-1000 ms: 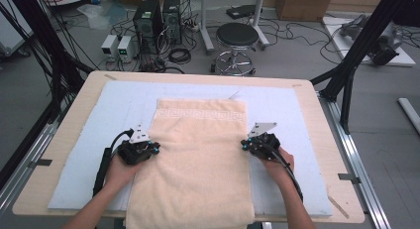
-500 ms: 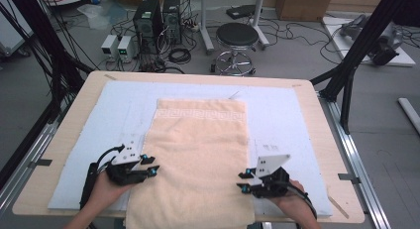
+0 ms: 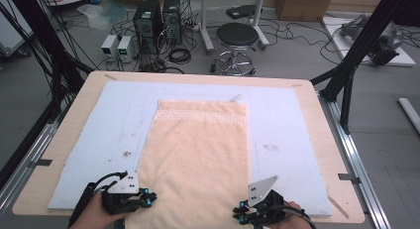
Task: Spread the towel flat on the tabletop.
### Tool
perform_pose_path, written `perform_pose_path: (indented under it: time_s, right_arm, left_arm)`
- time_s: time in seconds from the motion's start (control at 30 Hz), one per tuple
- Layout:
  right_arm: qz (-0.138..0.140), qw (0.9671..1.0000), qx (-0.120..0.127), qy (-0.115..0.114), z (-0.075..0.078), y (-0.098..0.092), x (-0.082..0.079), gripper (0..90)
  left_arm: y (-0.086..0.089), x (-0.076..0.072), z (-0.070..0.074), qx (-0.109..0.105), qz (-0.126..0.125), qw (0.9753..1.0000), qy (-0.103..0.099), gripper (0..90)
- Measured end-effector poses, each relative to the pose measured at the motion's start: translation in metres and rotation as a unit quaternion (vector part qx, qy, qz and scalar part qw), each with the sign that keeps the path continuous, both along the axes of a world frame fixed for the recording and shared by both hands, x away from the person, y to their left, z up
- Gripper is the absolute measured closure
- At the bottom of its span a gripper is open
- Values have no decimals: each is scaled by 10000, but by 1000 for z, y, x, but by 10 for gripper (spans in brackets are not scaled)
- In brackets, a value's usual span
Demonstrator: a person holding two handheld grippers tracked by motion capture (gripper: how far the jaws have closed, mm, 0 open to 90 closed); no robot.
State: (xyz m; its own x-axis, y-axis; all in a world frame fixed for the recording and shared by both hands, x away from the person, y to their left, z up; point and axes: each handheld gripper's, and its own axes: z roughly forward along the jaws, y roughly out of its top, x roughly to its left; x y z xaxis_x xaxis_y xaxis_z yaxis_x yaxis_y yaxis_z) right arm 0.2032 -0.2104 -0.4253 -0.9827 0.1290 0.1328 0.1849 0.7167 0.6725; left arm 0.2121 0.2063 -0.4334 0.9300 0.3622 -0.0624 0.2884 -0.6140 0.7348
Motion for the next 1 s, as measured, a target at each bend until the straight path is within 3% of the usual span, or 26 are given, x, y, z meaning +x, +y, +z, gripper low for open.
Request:
perform_pose_path:
  time_s: [0.07,0.13,0.23,0.3,0.47,0.57,0.9,1.0]
  right_arm:
    - [-240,9993,253,-96,5,-5,4,696]
    - [-546,9977,343,-224,10,-7,16,637]
    - [-843,9945,246,-562,12,-4,36,625]
    - [-994,9929,139,-634,10,-1,49,614]
    - [-1229,9904,93,-632,4,1,72,563]
    - [-1364,9881,227,-670,4,-1,78,535]
    - [-2001,9766,370,-694,11,-11,103,327]
    - [-2094,9746,470,-644,15,-11,113,272]
  left_arm:
    - [2,3,3,-85,101,9998,-117,760]
    - [2,8,4,-141,294,9994,-138,658]
    - [5,17,5,-110,434,9983,-380,617]
    - [7,25,4,-127,541,9976,-418,604]
    - [16,41,2,-207,847,9955,-379,566]
    - [18,46,4,-265,948,9945,-365,543]
    - [13,72,17,-565,1215,9904,-347,360]
    - [13,78,20,-699,1373,9875,-345,321]
